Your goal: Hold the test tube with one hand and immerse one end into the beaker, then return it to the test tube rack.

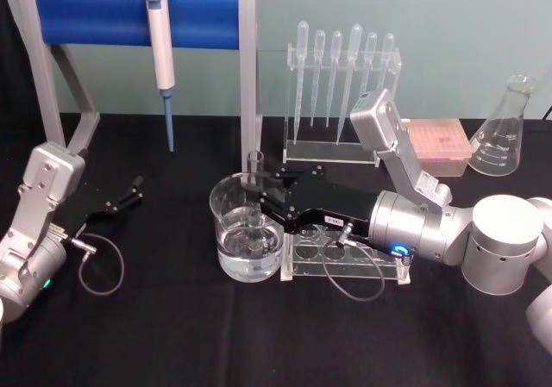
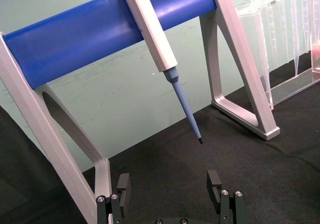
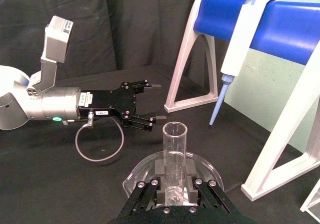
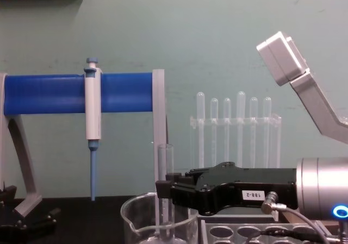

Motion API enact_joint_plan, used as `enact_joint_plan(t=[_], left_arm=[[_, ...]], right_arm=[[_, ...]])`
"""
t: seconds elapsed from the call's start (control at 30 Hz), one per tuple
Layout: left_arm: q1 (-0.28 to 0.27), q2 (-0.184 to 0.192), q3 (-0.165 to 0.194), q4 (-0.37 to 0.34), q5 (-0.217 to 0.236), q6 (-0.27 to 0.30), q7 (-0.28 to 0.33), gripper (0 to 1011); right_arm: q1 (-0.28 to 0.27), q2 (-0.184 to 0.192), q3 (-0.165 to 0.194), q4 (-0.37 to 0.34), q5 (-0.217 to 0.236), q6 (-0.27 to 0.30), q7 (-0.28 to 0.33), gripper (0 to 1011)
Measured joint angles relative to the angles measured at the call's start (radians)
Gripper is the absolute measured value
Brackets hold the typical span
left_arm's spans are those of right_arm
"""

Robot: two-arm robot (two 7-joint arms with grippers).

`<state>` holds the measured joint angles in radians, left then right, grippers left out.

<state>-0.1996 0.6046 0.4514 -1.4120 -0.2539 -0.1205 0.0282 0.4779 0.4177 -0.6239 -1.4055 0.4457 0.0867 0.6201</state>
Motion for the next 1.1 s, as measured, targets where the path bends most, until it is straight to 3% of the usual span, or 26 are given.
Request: enact_joint_plan(t=[1.1], left_arm=[[0.000,0.000,0.000,0.000,0.000,0.000,0.000,1000]], right_arm=[[0.000,0.000,0.000,0.000,0.000,0.000,0.000,238]])
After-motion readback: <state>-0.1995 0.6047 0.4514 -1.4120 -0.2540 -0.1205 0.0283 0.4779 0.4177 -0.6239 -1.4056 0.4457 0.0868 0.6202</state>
